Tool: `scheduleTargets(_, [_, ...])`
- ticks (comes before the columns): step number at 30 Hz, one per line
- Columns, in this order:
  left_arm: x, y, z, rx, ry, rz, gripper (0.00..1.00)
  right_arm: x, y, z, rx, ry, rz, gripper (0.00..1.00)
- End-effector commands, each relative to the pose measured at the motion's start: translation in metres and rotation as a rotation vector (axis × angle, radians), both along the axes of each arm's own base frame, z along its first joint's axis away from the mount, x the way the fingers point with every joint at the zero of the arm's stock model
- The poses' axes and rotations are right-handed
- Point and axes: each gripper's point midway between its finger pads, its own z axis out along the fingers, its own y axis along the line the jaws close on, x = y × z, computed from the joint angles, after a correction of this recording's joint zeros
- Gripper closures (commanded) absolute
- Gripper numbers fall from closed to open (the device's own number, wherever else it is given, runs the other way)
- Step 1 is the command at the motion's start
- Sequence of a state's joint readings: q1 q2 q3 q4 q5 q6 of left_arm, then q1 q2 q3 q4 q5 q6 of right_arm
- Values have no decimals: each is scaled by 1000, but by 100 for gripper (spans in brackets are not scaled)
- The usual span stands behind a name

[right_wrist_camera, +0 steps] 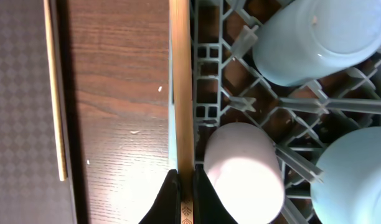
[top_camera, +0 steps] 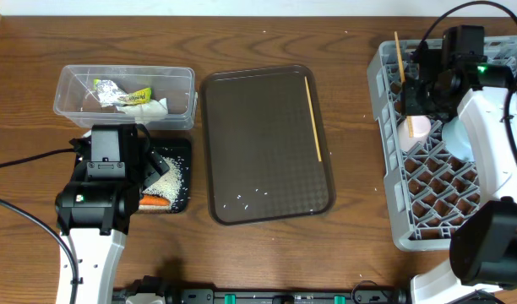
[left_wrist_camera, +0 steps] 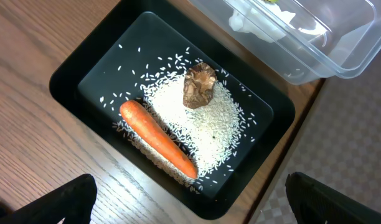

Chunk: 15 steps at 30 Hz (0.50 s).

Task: Sort waste into correct bins and load items into the dishwasher rack
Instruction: 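Carry the chopstick right and lower it into the grey dish rack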

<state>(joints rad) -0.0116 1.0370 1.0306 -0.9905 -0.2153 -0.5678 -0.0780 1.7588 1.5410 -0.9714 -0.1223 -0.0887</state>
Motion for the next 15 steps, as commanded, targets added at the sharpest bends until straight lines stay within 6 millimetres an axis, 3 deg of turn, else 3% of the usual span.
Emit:
scheduleTargets(1, [-1,0,-1,5,9,-6,2,-4,-1,1,-2,7,17,99])
scheduleTargets(15, [-1,0,-1,5,9,-6,2,-21,9,-25,18,84,20,99])
